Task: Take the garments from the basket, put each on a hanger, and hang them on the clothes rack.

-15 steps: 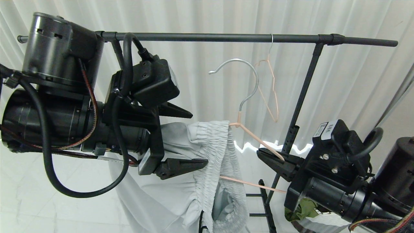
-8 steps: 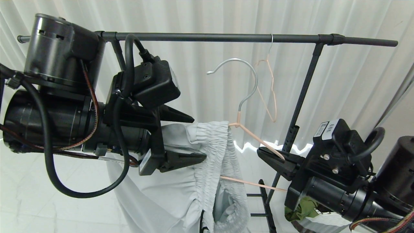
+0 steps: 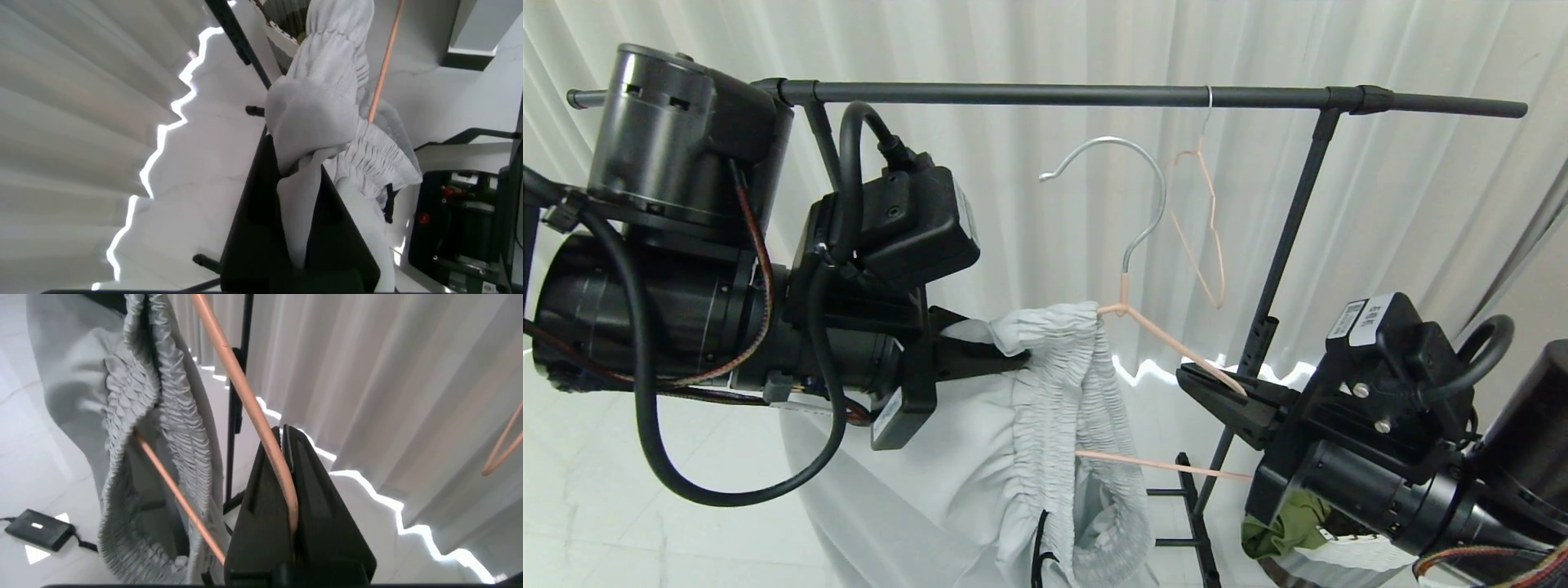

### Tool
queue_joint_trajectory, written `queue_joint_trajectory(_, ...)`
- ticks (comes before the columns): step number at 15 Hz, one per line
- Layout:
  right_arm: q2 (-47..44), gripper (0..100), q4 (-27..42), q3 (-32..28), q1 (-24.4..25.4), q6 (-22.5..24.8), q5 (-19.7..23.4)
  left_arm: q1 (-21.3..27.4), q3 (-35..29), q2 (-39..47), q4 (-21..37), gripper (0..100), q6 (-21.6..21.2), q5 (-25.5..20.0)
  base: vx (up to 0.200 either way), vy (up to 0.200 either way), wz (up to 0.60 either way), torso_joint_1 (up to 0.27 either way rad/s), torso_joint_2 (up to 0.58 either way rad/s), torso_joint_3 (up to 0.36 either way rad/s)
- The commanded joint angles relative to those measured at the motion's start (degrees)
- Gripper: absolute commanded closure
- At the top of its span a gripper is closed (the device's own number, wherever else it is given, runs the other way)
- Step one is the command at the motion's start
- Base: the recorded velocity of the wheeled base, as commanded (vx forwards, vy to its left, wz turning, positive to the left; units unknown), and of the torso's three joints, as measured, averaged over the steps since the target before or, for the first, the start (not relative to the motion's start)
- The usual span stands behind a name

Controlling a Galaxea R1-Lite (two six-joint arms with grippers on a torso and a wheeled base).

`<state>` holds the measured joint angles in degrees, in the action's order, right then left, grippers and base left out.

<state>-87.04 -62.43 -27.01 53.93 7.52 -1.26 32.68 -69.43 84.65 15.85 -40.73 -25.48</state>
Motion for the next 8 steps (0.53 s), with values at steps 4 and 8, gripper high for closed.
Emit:
queue_joint_trajectory(4, 0.7, 0, -0.1, 0.2, 0.2, 1.2, -0.1, -0.3, 0.1, -0.3, 0.0, 100, 0.0, 0.1, 0.000, 0.000, 0.00, 0.000, 0.00, 0.000)
queue_joint_trajectory(8, 1.5, 0, -0.1, 0.3, -0.7, 1.2, -0.3, -0.7, 1.4, -0.9, 0.0, 100, -0.1, 0.4, 0.000, 0.000, 0.00, 0.000, 0.00, 0.000)
